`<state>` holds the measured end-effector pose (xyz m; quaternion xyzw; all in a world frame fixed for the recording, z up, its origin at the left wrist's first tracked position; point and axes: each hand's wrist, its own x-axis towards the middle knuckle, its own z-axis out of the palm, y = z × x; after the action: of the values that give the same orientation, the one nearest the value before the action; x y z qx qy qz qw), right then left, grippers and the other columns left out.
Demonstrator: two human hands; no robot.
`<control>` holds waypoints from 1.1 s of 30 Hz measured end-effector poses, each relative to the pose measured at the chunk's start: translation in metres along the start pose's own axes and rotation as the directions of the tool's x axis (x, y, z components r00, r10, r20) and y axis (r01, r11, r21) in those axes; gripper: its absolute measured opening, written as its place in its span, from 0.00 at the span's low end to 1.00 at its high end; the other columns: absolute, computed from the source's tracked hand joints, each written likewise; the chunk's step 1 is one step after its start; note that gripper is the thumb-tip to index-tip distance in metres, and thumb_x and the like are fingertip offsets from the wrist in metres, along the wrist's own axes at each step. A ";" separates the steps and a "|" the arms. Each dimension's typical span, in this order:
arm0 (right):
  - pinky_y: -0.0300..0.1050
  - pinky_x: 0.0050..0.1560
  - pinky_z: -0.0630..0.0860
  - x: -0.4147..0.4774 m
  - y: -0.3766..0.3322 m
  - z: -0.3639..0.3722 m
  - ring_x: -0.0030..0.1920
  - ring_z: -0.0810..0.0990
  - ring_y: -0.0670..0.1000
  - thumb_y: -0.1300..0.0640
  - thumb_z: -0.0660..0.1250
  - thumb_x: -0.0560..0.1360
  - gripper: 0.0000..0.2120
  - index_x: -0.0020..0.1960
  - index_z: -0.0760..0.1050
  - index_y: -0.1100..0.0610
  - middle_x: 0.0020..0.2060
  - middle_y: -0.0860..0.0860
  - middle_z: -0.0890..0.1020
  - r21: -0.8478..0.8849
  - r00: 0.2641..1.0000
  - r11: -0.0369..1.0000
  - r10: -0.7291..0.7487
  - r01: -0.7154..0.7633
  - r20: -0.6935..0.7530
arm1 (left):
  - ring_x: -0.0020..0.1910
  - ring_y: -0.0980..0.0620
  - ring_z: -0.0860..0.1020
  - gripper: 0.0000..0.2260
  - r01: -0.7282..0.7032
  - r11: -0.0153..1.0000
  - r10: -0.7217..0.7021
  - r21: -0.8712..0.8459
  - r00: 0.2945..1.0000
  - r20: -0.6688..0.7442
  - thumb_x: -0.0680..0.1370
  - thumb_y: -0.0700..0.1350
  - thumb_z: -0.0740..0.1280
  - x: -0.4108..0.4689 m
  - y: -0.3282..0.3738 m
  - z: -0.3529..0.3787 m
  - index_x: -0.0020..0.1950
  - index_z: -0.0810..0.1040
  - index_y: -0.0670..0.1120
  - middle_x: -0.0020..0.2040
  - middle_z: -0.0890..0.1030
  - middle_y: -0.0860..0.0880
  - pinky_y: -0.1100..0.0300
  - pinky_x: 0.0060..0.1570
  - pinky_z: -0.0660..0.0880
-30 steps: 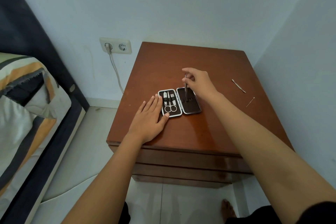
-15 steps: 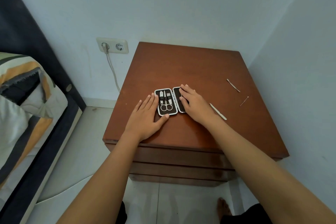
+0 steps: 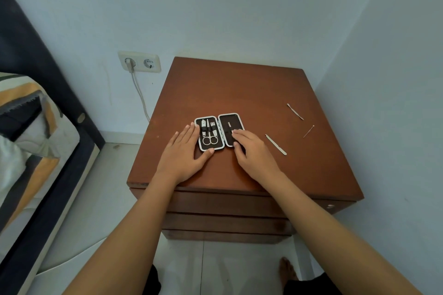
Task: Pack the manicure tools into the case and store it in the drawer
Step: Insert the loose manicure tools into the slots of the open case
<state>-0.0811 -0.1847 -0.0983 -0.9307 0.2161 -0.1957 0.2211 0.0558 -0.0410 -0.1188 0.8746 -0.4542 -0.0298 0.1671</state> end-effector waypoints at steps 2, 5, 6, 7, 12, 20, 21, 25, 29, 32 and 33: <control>0.35 0.65 0.61 -0.004 -0.002 0.000 0.66 0.71 0.51 0.61 0.59 0.77 0.16 0.64 0.73 0.61 0.64 0.54 0.76 -0.001 1.000 1.000 -0.003 0.003 -0.006 | 0.76 0.56 0.48 0.42 0.000 1.000 0.000 0.005 1.000 -0.005 0.69 0.70 0.41 0.000 0.000 0.000 0.77 0.49 0.48 0.78 0.51 0.51 0.58 0.73 0.43; 0.33 0.65 0.57 -0.004 -0.006 0.002 0.67 0.70 0.52 0.61 0.60 0.77 0.17 0.65 0.72 0.62 0.65 0.56 0.75 0.015 1.000 1.000 -0.007 0.007 -0.008 | 0.76 0.57 0.48 0.42 0.001 1.000 -0.001 0.010 1.000 -0.003 0.68 0.70 0.41 0.000 0.000 0.000 0.77 0.48 0.48 0.78 0.50 0.51 0.58 0.73 0.43; 0.32 0.65 0.56 -0.003 -0.007 0.002 0.68 0.70 0.52 0.61 0.60 0.77 0.17 0.65 0.71 0.62 0.66 0.56 0.74 0.018 1.000 1.000 -0.006 0.006 -0.005 | 0.76 0.57 0.48 0.42 0.002 1.000 -0.002 0.007 1.000 -0.004 0.68 0.70 0.41 0.000 0.000 0.000 0.77 0.48 0.48 0.78 0.51 0.51 0.58 0.74 0.43; 0.32 0.65 0.55 -0.003 -0.008 0.003 0.68 0.69 0.52 0.61 0.60 0.77 0.17 0.66 0.70 0.62 0.66 0.56 0.74 0.019 1.000 1.000 -0.005 0.005 0.001 | 0.76 0.57 0.48 0.42 0.002 1.000 -0.002 0.002 1.000 -0.008 0.68 0.70 0.41 0.000 0.000 0.001 0.77 0.49 0.48 0.78 0.51 0.51 0.57 0.74 0.44; 0.34 0.66 0.57 -0.003 -0.002 -0.004 0.68 0.69 0.52 0.61 0.60 0.77 0.17 0.66 0.71 0.61 0.66 0.55 0.74 0.076 0.999 0.996 0.051 -0.052 0.020 | 0.76 0.57 0.48 0.42 0.009 1.000 -0.009 0.012 1.000 -0.010 0.69 0.71 0.42 0.001 -0.001 0.001 0.77 0.48 0.48 0.78 0.51 0.51 0.57 0.74 0.44; 0.44 0.55 0.71 -0.019 0.057 -0.058 0.53 0.74 0.57 0.59 0.70 0.70 0.05 0.45 0.77 0.59 0.45 0.52 0.72 0.101 0.872 0.886 0.464 -0.453 -0.154 | 0.76 0.56 0.49 0.38 0.013 1.000 -0.013 -0.005 1.000 -0.014 0.72 0.68 0.48 0.001 0.001 0.000 0.77 0.50 0.48 0.78 0.52 0.51 0.57 0.74 0.45; 0.44 0.53 0.70 -0.022 0.059 -0.060 0.51 0.74 0.56 0.57 0.71 0.70 0.06 0.44 0.77 0.59 0.44 0.53 0.72 0.085 0.864 0.874 0.487 -0.479 -0.130 | 0.76 0.56 0.49 0.38 0.012 1.000 -0.012 -0.007 1.000 -0.016 0.73 0.68 0.48 0.001 0.001 -0.001 0.77 0.50 0.48 0.78 0.52 0.51 0.57 0.74 0.45; 0.43 0.45 0.70 -0.022 0.058 -0.060 0.42 0.74 0.51 0.57 0.72 0.70 0.05 0.41 0.79 0.58 0.41 0.54 0.76 0.114 0.840 0.843 0.535 -0.525 -0.091 | 0.76 0.56 0.50 0.38 0.015 1.000 -0.015 -0.011 1.000 -0.027 0.73 0.68 0.48 0.001 0.001 0.000 0.77 0.50 0.48 0.78 0.53 0.50 0.56 0.74 0.46; 0.41 0.42 0.66 -0.013 0.057 -0.057 0.41 0.74 0.52 0.59 0.70 0.72 0.05 0.38 0.78 0.57 0.43 0.58 0.79 0.105 0.814 0.811 0.580 -0.575 -0.025 | 0.76 0.55 0.50 0.35 0.013 1.000 -0.013 -0.009 0.999 -0.036 0.76 0.66 0.52 0.001 0.002 0.000 0.77 0.50 0.48 0.78 0.53 0.50 0.56 0.74 0.46; 0.45 0.45 0.70 -0.011 0.057 -0.054 0.46 0.76 0.57 0.59 0.68 0.73 0.07 0.36 0.75 0.55 0.47 0.60 0.79 0.081 0.803 0.802 0.595 -0.591 -0.036 | 0.76 0.55 0.50 0.34 0.015 1.000 -0.016 -0.020 0.999 -0.043 0.77 0.64 0.54 0.000 0.003 -0.001 0.77 0.51 0.48 0.78 0.53 0.50 0.55 0.74 0.47; 0.48 0.48 0.72 -0.012 0.055 -0.052 0.48 0.76 0.58 0.59 0.68 0.73 0.07 0.36 0.75 0.55 0.47 0.60 0.79 0.067 0.806 0.807 0.590 -0.587 -0.044 | 0.76 0.55 0.50 0.34 0.015 1.000 -0.016 -0.023 0.999 -0.045 0.77 0.64 0.54 0.000 0.003 -0.002 0.77 0.51 0.48 0.78 0.53 0.50 0.55 0.74 0.47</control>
<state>-0.1325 -0.2408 -0.0860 -0.8057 0.4953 -0.1518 0.2870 0.0540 -0.0421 -0.1165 0.8766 -0.4432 -0.0165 0.1869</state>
